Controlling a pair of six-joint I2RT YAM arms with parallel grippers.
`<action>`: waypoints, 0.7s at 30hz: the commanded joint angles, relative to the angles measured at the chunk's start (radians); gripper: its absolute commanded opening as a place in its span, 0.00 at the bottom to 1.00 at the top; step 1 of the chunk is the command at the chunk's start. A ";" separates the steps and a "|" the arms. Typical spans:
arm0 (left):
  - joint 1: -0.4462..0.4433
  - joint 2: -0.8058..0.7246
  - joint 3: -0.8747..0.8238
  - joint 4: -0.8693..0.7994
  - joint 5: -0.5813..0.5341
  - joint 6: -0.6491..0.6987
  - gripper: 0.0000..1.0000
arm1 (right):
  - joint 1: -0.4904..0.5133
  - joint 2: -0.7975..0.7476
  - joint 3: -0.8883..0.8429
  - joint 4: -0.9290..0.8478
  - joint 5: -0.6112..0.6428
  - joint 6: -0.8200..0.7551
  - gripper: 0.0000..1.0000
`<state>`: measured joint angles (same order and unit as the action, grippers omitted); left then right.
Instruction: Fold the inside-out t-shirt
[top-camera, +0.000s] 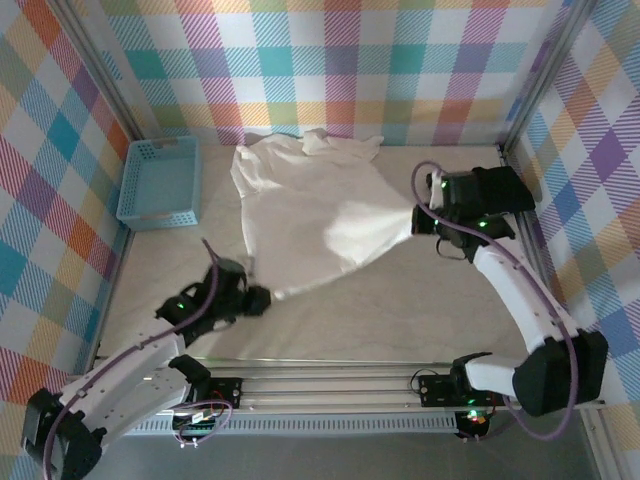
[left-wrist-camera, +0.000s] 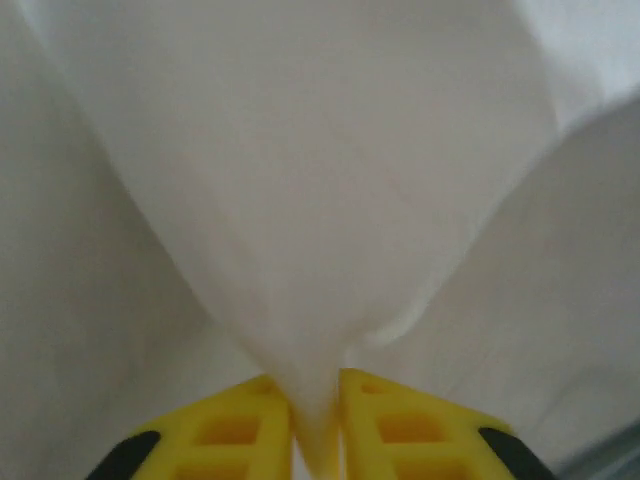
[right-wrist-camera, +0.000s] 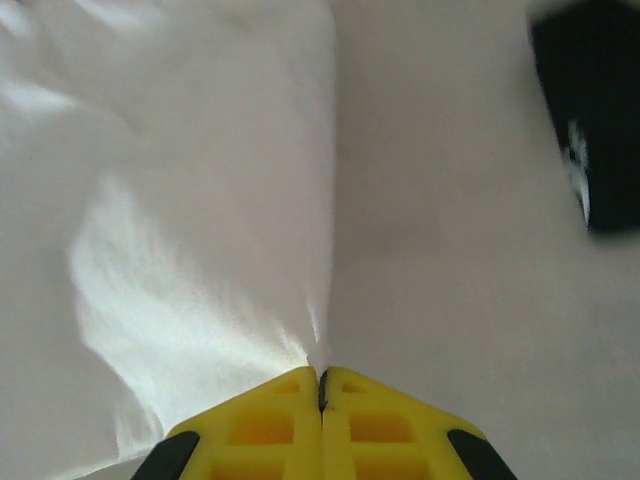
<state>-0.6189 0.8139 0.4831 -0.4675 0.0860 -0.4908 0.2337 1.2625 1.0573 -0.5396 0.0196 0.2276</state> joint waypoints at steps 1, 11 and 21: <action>-0.066 0.016 -0.004 0.122 -0.068 -0.043 0.38 | -0.043 0.075 -0.016 0.070 0.019 0.043 0.12; -0.319 0.549 0.357 0.277 -0.234 0.393 0.63 | -0.046 0.072 -0.003 0.075 -0.068 0.055 0.50; -0.325 1.048 0.699 0.171 -0.187 0.642 0.57 | -0.050 0.054 0.000 0.055 -0.043 0.029 0.51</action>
<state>-0.9478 1.8187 1.1080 -0.2363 -0.1207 0.0494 0.1844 1.3426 1.0401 -0.4946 -0.0193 0.2649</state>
